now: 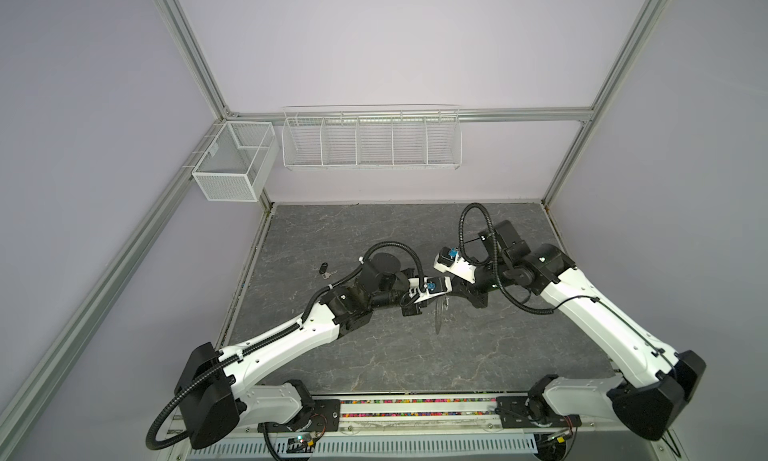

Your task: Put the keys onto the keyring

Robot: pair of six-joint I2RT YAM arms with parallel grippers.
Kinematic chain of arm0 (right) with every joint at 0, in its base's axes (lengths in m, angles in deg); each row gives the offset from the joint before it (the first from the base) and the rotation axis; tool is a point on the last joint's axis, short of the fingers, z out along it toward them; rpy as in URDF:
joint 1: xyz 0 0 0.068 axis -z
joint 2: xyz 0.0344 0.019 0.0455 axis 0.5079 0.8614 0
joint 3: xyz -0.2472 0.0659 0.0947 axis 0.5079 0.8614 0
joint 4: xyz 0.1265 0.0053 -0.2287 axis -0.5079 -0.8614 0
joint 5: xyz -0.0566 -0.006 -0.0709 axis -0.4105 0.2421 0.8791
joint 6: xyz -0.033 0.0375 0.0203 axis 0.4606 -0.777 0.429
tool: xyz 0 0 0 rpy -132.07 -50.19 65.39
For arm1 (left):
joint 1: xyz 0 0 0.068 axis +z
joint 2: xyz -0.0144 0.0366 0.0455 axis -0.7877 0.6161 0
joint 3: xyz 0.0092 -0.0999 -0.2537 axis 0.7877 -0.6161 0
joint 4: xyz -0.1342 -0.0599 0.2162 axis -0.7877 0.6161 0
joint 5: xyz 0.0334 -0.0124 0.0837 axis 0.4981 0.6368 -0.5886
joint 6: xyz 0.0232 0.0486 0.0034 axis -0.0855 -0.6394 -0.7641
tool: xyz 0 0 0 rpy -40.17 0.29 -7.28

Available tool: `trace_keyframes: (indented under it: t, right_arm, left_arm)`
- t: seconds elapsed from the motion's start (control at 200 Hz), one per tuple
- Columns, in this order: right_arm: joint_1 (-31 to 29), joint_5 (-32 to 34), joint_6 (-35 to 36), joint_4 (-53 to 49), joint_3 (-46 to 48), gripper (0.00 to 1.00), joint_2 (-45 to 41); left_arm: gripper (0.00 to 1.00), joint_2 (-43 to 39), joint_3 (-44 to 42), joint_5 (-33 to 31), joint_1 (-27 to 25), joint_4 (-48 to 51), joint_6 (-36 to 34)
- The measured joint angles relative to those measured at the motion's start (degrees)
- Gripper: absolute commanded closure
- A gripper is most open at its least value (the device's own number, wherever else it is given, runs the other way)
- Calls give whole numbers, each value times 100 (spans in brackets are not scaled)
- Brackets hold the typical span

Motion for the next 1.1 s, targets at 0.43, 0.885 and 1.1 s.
trace_keyframes:
  t: [0.43, 0.885, 1.1]
  right_arm:
    - [-125, 221, 160, 4, 79, 93, -114]
    - [-122, 372, 57, 651, 380, 59, -636]
    - [170, 651, -382, 1327, 1060, 49, -1252]
  left_arm:
    - [100, 63, 17, 107, 4, 2, -20]
    - [100, 83, 7, 181, 0, -59, 116]
    - [100, -157, -398, 186, 153, -697, 763]
